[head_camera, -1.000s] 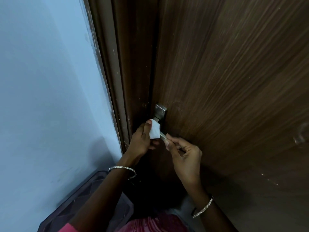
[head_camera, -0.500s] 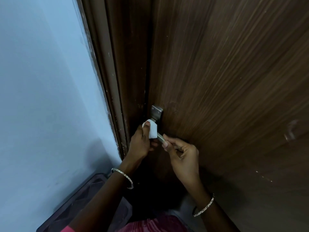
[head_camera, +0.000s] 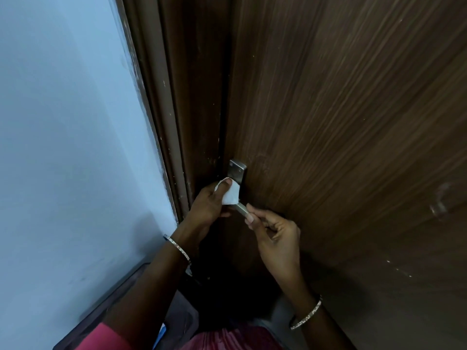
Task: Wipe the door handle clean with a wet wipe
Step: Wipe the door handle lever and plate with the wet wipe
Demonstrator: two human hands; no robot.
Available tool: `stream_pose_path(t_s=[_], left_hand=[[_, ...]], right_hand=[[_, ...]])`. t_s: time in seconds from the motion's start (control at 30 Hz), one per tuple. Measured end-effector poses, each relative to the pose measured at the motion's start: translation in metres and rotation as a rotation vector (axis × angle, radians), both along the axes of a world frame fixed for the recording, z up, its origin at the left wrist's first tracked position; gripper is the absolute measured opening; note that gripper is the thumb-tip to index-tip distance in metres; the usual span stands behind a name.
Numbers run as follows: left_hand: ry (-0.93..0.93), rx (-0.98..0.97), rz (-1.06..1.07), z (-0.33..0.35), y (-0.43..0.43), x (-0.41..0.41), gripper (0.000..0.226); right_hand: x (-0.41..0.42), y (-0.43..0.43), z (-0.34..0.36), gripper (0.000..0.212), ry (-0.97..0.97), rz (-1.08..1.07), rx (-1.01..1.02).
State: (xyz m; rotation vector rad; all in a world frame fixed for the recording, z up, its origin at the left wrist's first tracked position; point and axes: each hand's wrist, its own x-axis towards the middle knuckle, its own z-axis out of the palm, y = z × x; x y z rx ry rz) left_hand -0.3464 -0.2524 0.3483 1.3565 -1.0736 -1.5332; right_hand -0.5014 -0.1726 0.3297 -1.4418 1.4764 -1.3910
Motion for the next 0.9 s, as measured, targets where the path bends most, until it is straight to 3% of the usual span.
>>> stream_pose_path(t_s=[0.23,0.53,0.63,0.8,0.9], left_hand=[[0.005,-0.044,0.047,-0.002,0.017,-0.001,0.026],[0.085,-0.105,0.173,-0.002,0.041,-0.017,0.034],[0.132,-0.067,0.22,-0.003,0.048,-0.023,0.043],[0.165,-0.045,0.24,-0.01,0.062,-0.034,0.039],[0.214,0.012,0.209,-0.013,0.069,-0.04,0.036]], right_hand=[[0.002,0.002,0.001,0.021,-0.003,-0.006,-0.013],[0.0,0.004,0.006,0.022,-0.102,0.047,0.085],[-0.002,0.007,0.008,0.024,-0.246,0.086,0.144],[0.003,0.013,0.013,0.025,-0.439,0.091,0.158],[0.008,0.014,0.014,0.026,-0.73,-0.003,0.278]])
